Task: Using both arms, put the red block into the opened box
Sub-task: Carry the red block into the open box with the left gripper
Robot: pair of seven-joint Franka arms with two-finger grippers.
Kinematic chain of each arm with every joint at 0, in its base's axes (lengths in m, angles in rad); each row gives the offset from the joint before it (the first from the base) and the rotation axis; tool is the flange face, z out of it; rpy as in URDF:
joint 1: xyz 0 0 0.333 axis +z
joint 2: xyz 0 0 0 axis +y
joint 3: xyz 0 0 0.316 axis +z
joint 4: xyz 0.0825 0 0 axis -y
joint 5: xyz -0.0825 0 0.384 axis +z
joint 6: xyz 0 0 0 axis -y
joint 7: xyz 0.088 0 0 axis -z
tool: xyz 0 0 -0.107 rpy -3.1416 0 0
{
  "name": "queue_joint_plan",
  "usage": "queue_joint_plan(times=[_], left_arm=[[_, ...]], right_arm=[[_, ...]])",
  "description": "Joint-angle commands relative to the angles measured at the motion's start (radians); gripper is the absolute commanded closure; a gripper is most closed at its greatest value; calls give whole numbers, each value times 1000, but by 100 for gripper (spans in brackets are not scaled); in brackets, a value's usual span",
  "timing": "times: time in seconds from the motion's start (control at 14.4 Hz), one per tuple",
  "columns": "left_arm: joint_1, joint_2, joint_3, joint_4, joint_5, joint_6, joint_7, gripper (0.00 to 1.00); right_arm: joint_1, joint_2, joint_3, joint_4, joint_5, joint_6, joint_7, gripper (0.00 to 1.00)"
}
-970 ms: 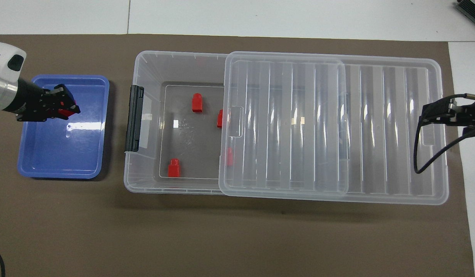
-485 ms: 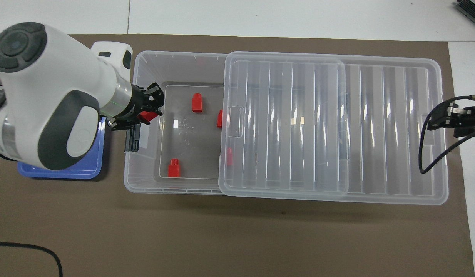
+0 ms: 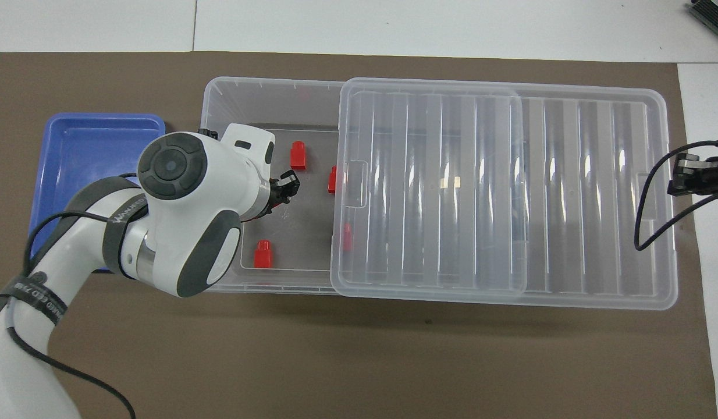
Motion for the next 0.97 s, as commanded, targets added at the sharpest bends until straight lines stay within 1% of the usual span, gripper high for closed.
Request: queue_joint_plan(times=[0.0,0.14,0.21,0.35,0.55,0.62,0.69,0.76,0.9], left_arm=[[-28,68,14,-12,103,47,1,100],[-24,93,14,-33,108,125,-1,100],[-24,105,14,-37,110,141,-1,100],[-22,123,15,-38,113,155,-1,100],[-16,123,15,-44,113,159,1,100],[-14,123,15,-43,113,158,-1,87],[-14,123,15,-41,113,156,-1,52],[-13,123,17,-34,113,144,-1,22],[-10,123,21,-12,113,115,-1,21]], right_arm=[[-47,-20,4,-60,4,70,-24,100],[-87,-18,4,-102,4,125,-24,100],[-107,-12,4,-114,4,139,-25,100],[-142,8,4,-137,4,185,-27,100],[-177,35,4,-189,4,274,-117,100],[-192,52,4,-194,4,288,-132,100],[-199,63,4,-194,4,294,-133,100],[-197,71,4,-194,4,300,-131,100],[-197,77,4,-197,4,300,-131,100]])
